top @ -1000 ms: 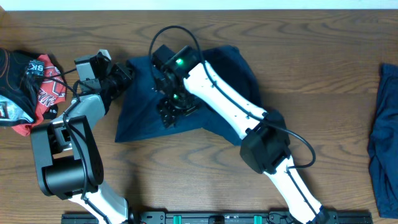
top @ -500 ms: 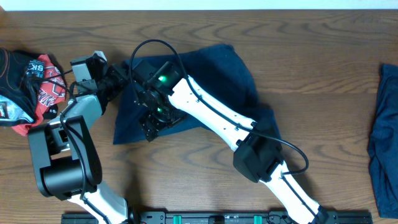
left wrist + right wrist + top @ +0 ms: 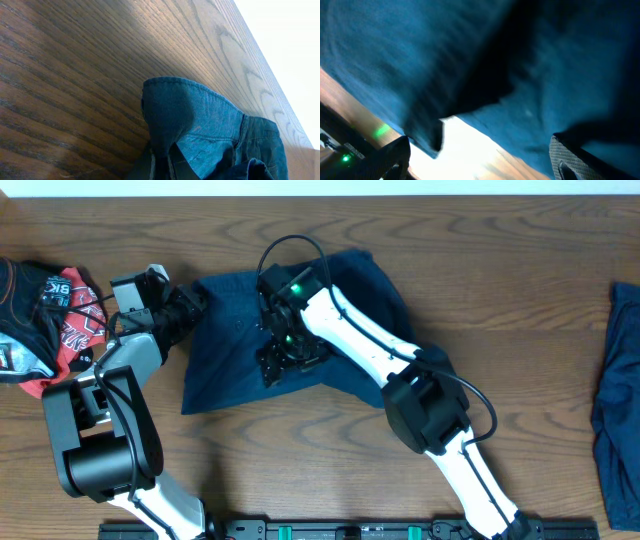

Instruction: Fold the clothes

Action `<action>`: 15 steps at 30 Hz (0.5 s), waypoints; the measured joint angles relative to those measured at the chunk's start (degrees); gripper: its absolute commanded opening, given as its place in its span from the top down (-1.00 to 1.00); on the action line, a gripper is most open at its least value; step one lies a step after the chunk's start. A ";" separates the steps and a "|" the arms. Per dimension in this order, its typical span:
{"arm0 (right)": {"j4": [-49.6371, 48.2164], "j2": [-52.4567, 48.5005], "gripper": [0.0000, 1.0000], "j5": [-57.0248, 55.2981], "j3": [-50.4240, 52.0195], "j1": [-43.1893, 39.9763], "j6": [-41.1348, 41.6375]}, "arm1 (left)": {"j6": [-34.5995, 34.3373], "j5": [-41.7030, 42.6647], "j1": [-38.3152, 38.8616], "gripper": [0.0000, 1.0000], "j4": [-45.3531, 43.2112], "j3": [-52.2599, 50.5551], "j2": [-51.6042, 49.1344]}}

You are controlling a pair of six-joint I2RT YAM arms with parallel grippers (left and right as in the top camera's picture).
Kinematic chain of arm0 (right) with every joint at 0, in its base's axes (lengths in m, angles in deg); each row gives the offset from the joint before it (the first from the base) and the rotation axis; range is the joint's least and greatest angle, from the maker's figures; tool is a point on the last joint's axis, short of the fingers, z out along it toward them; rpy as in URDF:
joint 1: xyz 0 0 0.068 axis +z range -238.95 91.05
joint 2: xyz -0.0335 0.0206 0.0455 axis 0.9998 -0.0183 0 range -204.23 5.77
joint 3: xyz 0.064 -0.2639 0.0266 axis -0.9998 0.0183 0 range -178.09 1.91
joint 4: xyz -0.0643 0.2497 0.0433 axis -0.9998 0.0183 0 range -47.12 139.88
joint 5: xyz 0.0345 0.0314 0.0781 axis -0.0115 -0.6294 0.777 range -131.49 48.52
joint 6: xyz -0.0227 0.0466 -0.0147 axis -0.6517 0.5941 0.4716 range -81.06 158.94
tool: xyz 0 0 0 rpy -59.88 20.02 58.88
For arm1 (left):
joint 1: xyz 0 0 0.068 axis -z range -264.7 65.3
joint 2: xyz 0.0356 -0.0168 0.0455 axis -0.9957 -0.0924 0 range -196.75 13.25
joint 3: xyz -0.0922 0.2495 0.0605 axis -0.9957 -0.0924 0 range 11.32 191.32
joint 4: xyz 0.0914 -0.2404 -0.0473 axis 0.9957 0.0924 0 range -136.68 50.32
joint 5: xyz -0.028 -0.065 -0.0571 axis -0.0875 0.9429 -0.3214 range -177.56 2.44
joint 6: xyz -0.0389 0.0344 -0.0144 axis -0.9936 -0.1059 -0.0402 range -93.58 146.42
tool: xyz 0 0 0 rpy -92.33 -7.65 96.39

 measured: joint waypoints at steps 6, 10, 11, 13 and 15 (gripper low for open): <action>-2.67 -0.04 -0.76 1.81 0.02 1.44 0.00 | 0.02 0.00 0.00 0.88 0.07 0.00 0.00; -3.26 -0.04 -0.50 2.29 0.02 1.99 0.31 | 0.02 0.00 0.00 0.88 0.07 0.00 0.00; -3.48 -0.04 -0.38 2.36 0.02 2.01 0.52 | 0.00 0.00 0.00 0.88 0.07 0.00 0.00; -4.42 -0.04 -0.01 2.62 0.02 2.01 0.94 | 0.02 0.00 0.00 0.88 0.04 0.00 0.00; -5.31 -0.04 0.29 2.80 0.02 2.01 1.88 | 0.02 0.00 0.00 0.88 0.07 0.00 0.00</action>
